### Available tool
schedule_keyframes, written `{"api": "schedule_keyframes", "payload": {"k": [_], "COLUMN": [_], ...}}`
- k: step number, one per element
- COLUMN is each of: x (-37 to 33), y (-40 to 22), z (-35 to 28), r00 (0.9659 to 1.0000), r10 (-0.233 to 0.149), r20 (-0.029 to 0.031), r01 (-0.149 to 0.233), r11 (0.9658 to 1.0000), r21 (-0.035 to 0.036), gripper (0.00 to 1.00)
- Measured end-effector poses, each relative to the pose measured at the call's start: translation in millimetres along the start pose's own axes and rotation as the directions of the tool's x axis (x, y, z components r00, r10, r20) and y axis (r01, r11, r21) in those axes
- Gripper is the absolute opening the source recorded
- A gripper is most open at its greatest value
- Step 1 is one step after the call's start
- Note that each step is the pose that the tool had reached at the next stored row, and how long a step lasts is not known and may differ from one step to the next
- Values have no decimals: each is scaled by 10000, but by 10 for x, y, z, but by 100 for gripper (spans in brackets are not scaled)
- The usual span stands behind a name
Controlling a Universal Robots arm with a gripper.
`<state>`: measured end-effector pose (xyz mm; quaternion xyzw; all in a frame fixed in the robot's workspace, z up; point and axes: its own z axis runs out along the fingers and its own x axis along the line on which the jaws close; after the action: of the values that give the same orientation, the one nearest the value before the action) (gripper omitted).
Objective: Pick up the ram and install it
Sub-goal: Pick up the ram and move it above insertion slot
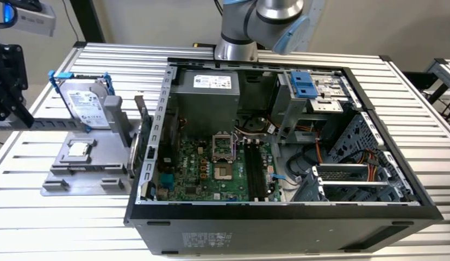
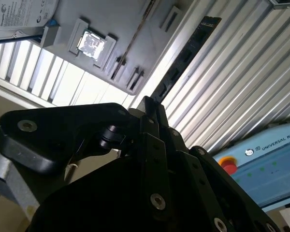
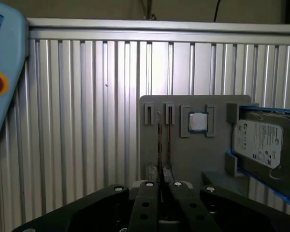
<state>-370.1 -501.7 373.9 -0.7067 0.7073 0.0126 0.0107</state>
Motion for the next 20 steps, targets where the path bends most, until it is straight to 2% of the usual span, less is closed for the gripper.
{"api": "schedule_keyframes", "payload": {"k": [3,17,20], "x": [-1,-1,-2], "y": [0,0,-38], "z": [-29,-31,-33], "r00": [10000,10000,10000], "r10": [0,7,9], "r20": [0,0,-2], "r01": [0,-7,-9], "r11": [10000,10000,10000], "r21": [0,0,-2], "gripper": [0,0,0]}}
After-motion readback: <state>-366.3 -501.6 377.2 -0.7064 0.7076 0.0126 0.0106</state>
